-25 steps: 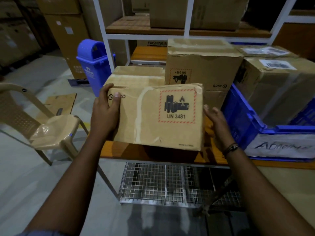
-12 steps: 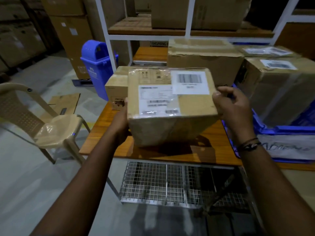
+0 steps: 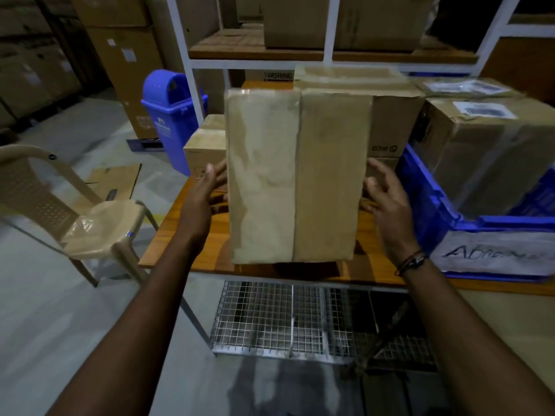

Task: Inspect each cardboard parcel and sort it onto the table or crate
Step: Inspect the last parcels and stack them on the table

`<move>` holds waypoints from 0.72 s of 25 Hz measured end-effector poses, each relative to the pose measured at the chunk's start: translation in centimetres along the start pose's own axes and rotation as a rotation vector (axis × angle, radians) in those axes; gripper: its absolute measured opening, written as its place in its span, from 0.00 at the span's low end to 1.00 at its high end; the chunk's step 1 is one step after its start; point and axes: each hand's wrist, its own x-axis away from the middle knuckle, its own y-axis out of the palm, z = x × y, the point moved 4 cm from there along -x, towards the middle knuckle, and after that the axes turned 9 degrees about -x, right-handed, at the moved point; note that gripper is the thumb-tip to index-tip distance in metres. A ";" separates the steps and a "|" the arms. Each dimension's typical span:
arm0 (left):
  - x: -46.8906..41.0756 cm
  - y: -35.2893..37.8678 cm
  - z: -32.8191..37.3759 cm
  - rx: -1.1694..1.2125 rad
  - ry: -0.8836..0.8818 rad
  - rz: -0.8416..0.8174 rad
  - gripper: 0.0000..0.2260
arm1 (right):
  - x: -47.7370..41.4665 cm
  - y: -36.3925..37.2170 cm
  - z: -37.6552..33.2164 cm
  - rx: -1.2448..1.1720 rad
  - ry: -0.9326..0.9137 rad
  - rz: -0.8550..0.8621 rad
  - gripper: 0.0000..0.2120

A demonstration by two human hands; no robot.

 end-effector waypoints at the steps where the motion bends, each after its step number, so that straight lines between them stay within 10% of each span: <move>1: 0.0 -0.4 0.7 -0.002 0.041 -0.016 0.24 | -0.6 -0.7 -0.4 -0.049 -0.018 0.000 0.18; 10: 1.4 -0.9 3.9 0.049 0.202 -0.302 0.32 | -1.3 -2.4 -2.8 0.000 -0.201 -0.124 0.31; 13: 0.0 -1.4 3.0 0.016 0.226 -0.256 0.25 | -2.2 -3.6 -3.3 0.325 -0.329 -0.189 0.21; 18: -2.2 -0.8 -0.4 -0.130 0.264 -0.161 0.22 | -1.2 -2.5 -3.0 0.499 -0.221 -0.480 0.33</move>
